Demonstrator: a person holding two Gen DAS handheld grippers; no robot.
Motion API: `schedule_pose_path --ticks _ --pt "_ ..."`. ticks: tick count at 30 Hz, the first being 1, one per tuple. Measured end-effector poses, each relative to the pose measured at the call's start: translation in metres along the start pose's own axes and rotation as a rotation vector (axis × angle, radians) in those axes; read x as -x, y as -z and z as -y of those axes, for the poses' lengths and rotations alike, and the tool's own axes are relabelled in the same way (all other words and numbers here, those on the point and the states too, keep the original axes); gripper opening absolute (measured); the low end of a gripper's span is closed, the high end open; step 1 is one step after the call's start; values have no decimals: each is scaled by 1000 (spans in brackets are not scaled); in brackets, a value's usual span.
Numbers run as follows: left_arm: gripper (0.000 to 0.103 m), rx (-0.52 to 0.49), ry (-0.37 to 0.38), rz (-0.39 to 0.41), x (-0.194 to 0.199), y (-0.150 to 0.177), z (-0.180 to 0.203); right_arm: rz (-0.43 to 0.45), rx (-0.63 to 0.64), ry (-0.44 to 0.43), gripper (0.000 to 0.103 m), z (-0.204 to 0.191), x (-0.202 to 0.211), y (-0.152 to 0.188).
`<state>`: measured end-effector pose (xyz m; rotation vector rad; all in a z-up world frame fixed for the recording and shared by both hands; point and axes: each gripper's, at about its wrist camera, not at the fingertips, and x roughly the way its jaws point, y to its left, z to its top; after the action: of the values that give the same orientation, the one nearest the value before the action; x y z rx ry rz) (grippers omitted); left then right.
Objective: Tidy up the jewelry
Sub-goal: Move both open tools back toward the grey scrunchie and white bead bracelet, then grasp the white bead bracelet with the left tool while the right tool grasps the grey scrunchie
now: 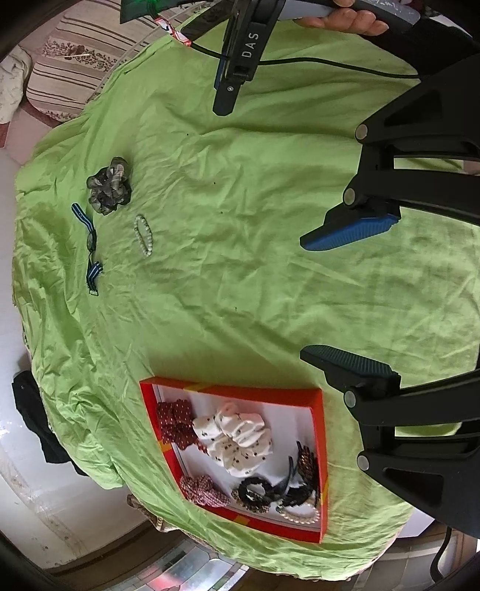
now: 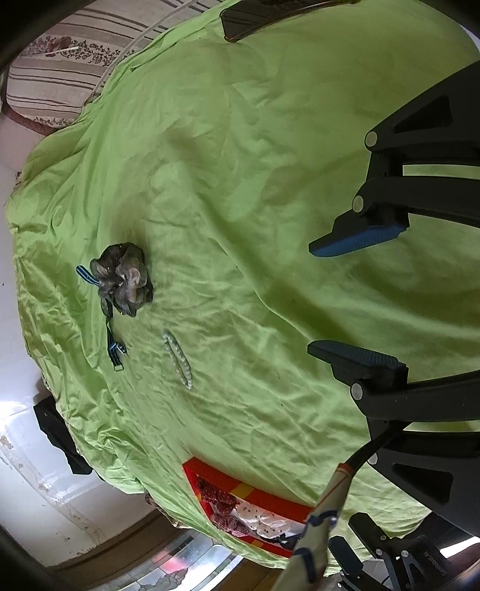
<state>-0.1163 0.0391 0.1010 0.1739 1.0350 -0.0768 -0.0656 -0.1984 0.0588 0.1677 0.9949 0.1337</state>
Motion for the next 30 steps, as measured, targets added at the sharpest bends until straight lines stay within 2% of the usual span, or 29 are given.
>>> schedule_pose_path --ticks 13,16,19,24,27,30 --pt "52 -32 -13 -28 -44 -42 10 16 6 30 54 13 -16 -36" --pt "52 -19 7 -31 -53 -57 9 23 2 36 55 17 -19 -44" --pt "52 9 43 -33 -64 -77 8 40 -18 41 55 25 -22 -55" --pt "51 30 194 -57 -93 -110 20 74 -67 27 55 41 -28 -83" --pt "48 35 226 -35 -111 -131 28 98 -81 19 57 48 -33 -105" --pt "47 102 263 -37 -134 -155 22 113 -81 12 61 51 -40 -127"
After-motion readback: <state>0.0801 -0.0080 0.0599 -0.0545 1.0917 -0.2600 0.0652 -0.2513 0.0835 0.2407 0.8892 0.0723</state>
